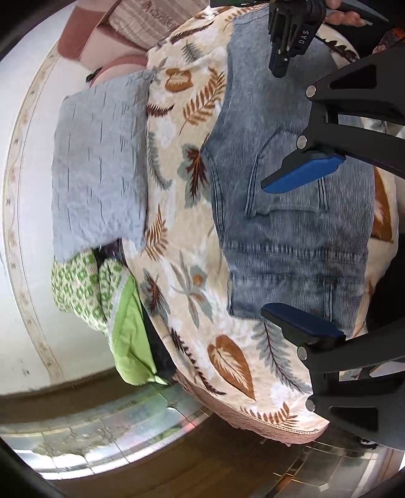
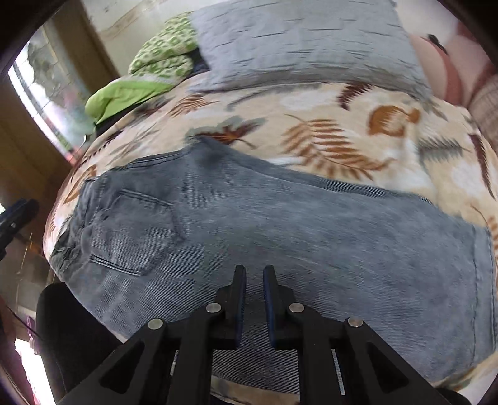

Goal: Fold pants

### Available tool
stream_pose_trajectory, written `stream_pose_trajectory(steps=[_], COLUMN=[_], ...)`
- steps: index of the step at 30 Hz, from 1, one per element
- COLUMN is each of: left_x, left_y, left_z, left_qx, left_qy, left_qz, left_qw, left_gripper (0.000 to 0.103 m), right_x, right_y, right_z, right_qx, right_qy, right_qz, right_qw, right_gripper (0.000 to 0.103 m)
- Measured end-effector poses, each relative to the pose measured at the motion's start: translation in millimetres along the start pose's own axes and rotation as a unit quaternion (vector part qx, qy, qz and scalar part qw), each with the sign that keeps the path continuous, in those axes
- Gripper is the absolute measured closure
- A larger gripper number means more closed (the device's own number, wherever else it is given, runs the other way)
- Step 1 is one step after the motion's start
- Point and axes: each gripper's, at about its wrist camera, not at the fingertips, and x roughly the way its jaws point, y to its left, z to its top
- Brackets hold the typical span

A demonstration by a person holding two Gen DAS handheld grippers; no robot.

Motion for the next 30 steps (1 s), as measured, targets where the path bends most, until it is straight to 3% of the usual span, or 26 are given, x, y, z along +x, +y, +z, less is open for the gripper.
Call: stream_pose_trajectory(steps=[10, 12, 16, 20, 21, 26, 30], left_x=[20.4, 29.0, 63.9, 105.2, 107.0, 89.5, 86.9], left_y=[58.1, 62.0, 61.1, 52.3, 53.1, 49.7, 18.3], left_z=[-9.8, -13.1, -27.0, -47.0, -48.9, -37.7, -33.6], left_qx=[-0.055, -0.058, -0.059, -0.054, -0.062, -0.066, -0.024], left_qy=[0.018, 0.032, 0.117, 0.232, 0.238, 0.206, 0.198], left_qz=[0.029, 0.028, 0.025, 0.02, 0.02, 0.02, 0.012], left_qw=[0.9979, 0.9974, 0.991, 0.971, 0.9691, 0.9761, 0.9799], left_gripper=[0.029, 0.021, 0.018, 0.018, 0.018, 0.018, 0.017], right_x=[35.0, 43.0, 68.0, 65.7, 61.4, 31.5, 20.3], right_y=[87.1, 103.1, 117.8, 118.9, 115.6, 81.9, 41.7], right_z=[22.3, 21.9, 11.8, 1.4, 1.0, 1.4, -9.8], right_qx=[-0.084, -0.101, -0.121, -0.149, -0.146, -0.107, -0.084], right_qy=[0.021, 0.026, 0.058, 0.04, 0.042, 0.013, 0.008], right_qz=[0.028, 0.03, 0.024, 0.018, 0.016, 0.009, -0.036], right_qw=[0.996, 0.994, 0.991, 0.988, 0.988, 0.994, 0.996], right_gripper=[0.09, 0.09, 0.089, 0.089, 0.089, 0.089, 0.089])
